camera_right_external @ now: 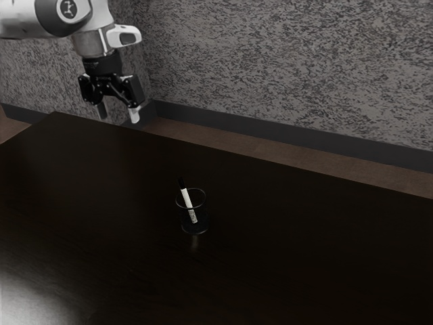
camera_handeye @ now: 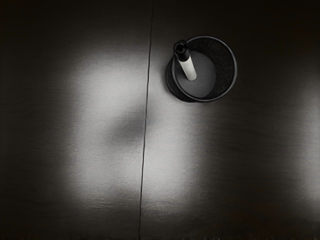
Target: Take the marker out of the pen holder and place it to the left of the pen holder.
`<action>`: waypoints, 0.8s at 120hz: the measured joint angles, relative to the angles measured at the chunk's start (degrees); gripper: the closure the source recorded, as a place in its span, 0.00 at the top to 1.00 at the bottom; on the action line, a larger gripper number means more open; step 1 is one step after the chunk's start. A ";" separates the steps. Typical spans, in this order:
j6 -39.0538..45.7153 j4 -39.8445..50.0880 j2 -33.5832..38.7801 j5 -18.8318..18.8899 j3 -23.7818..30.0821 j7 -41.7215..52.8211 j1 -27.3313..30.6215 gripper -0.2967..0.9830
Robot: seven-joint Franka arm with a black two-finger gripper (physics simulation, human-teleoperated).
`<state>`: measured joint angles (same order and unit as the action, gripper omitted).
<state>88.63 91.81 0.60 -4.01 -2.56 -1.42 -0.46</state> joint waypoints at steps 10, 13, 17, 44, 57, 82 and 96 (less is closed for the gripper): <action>-0.19 0.16 -0.32 -0.01 -0.01 -0.07 0.03 0.77; -0.19 0.24 -0.95 -0.05 0.00 -0.10 0.07 0.77; -0.20 0.36 -2.21 -0.08 0.00 -0.16 0.13 0.77; -0.26 3.56 -11.09 -0.65 -1.31 -0.50 1.79 0.77; 0.22 5.52 -13.21 -1.27 -1.62 -0.62 3.84 0.77; 3.99 1.26 -19.38 -2.05 0.50 -0.79 2.02 0.77; 5.65 -6.30 -25.20 -2.23 1.36 -0.84 0.00 0.77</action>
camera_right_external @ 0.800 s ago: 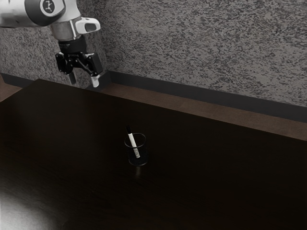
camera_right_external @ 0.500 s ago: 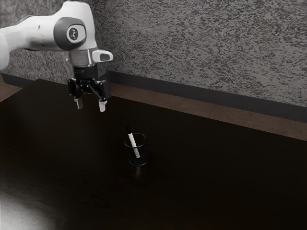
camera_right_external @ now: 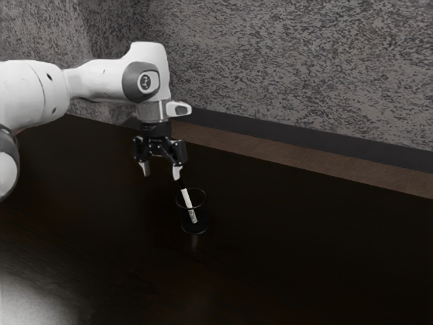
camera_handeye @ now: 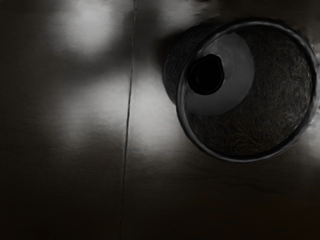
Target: Take the marker out of the pen holder and place it to the left of the pen holder.
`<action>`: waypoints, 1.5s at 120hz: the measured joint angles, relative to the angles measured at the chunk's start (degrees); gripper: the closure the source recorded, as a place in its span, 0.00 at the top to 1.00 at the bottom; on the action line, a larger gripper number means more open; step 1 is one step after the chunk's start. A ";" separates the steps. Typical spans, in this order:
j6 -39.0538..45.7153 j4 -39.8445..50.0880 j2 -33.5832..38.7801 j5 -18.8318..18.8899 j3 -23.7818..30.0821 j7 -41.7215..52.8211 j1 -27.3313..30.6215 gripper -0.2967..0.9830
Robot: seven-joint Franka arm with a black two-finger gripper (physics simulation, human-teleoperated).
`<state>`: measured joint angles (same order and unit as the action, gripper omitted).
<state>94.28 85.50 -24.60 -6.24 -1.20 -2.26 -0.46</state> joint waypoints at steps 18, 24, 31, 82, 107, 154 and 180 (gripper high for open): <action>1.84 -2.27 -4.79 -0.17 0.08 0.02 -0.60 0.77; 3.01 -2.36 -5.74 -0.20 0.07 0.04 -0.69 0.77; 4.08 -2.55 -6.53 -0.23 0.12 0.05 -0.72 0.76; 6.91 -6.80 -10.24 -1.97 0.15 0.07 -0.77 0.43; 7.17 -7.25 -10.25 -2.94 0.46 0.00 -0.92 0.35; 6.96 -7.27 -9.85 -3.57 0.39 -0.26 -1.64 0.19; 4.42 -7.07 -4.65 -2.76 -0.01 -0.62 -2.62 0.17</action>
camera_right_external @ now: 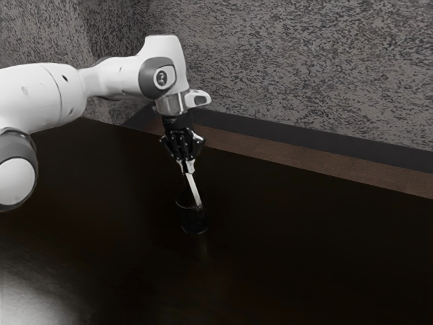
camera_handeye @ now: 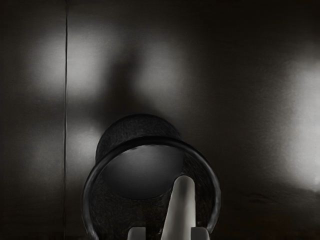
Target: Take the marker out of the pen holder and place it to the left of the pen holder.
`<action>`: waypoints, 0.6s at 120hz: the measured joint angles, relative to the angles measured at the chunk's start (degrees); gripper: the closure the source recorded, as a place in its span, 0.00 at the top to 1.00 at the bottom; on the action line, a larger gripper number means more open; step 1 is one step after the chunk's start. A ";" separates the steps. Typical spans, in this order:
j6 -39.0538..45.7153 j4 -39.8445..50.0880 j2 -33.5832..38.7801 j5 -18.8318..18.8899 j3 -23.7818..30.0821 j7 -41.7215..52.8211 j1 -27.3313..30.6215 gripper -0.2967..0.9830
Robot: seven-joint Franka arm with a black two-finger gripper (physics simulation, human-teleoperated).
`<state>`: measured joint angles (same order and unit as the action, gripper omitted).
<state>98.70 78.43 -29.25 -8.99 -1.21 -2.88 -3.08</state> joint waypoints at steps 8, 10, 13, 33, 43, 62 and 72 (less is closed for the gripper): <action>-1.63 0.18 3.58 0.32 -0.03 -0.07 0.02 0.16; -2.08 0.20 4.57 0.37 -0.05 -0.09 0.14 0.16; -2.81 0.21 5.78 0.45 -0.10 -0.11 0.46 0.16; -9.39 0.48 6.87 0.76 -0.57 -0.14 6.46 0.16; -13.85 0.57 2.09 0.99 -3.46 -0.04 7.77 0.16; -22.09 -10.74 -13.88 0.38 -9.70 0.32 5.77 0.16; -25.02 -20.76 -22.15 -1.12 -10.54 0.57 5.49 0.16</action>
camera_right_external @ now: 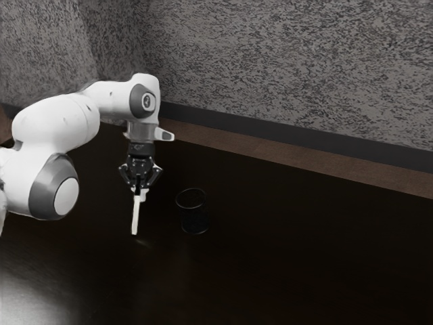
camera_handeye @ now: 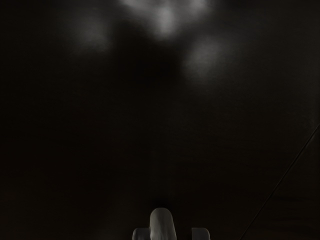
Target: Take the marker out of the pen holder and place it to the left of the pen holder.
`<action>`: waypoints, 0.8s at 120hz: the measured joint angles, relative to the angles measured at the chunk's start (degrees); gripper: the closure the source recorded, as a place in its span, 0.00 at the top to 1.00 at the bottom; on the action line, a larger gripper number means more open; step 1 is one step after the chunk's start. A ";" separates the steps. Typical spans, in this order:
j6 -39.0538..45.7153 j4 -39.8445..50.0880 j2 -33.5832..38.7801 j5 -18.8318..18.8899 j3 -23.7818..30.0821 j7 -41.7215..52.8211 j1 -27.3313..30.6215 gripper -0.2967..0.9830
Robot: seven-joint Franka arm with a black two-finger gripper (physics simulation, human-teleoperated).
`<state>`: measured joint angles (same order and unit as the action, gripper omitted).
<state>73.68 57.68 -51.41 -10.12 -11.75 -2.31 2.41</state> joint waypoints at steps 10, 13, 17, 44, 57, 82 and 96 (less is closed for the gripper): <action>-1.29 -3.12 -2.58 -1.33 -0.23 0.23 0.18 0.18; -1.52 -3.65 -2.83 -1.69 -0.26 0.29 0.20 0.19; -1.64 -4.12 -3.01 -2.11 -0.27 0.37 0.24 0.20; 2.17 -4.45 -4.11 -5.89 -0.32 1.44 1.04 0.29; 4.74 -4.23 -4.43 -7.73 -0.06 2.00 1.15 0.27; 7.97 -3.08 -5.69 -9.63 0.07 2.90 1.40 0.21; 8.72 -2.84 -5.85 -10.11 0.17 3.28 1.21 0.39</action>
<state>82.41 54.84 -57.25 -20.22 -11.58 0.97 3.61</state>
